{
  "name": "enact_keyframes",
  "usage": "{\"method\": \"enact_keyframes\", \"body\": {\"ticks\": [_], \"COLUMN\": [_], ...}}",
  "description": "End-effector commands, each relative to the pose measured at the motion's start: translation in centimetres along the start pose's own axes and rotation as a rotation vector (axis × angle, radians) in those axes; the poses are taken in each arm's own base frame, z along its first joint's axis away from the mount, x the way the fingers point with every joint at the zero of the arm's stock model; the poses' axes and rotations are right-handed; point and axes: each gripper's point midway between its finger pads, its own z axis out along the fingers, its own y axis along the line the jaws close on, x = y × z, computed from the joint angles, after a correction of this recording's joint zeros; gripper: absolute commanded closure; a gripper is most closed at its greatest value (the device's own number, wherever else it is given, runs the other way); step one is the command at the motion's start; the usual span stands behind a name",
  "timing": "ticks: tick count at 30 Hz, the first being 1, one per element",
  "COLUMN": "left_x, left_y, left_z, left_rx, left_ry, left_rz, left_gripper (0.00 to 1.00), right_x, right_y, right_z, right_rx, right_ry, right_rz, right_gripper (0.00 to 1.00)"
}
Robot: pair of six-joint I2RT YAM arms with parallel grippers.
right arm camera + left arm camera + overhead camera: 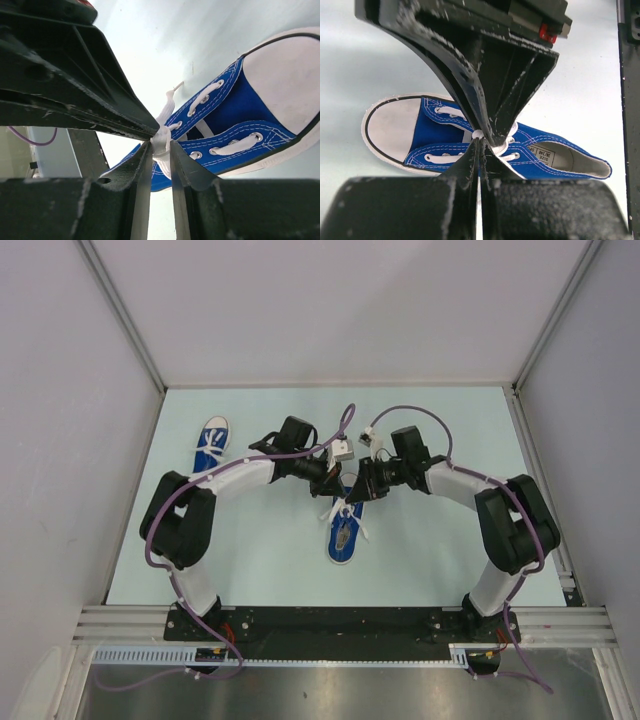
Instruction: Tie the shoes
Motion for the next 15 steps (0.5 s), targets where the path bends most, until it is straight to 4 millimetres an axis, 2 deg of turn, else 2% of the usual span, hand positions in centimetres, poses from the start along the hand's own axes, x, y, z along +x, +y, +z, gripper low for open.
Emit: {"method": "enact_keyframes", "body": {"ticks": [1,5,9,13,15], "left_x": [-2.6,-2.7,-2.8,-2.8,-2.6], "left_y": [-0.5,-0.5,-0.6,-0.9,-1.0], "left_z": [-0.9,-0.9,-0.9,-1.0,-1.0], "left_rx": [0.02,0.021,0.024,0.038,0.044], "left_ry": [-0.063,-0.067,-0.068,-0.071,-0.067], "left_rz": [0.069,0.072,0.074,0.08,0.084], "left_gripper": [1.0,1.0,1.0,1.0,1.0], "right_x": [-0.3,1.1,1.5,1.0,-0.1], "right_y": [0.3,0.2,0.2,0.4,0.5], "right_z": [0.4,0.7,0.8,0.6,-0.2], "right_rx": [-0.003,0.002,0.002,0.002,-0.003], "right_ry": [0.004,0.051,0.067,0.049,0.011], "right_rz": [-0.039,-0.028,-0.029,-0.046,-0.059], "right_gripper": [0.75,0.75,0.73,0.7,0.67]}}
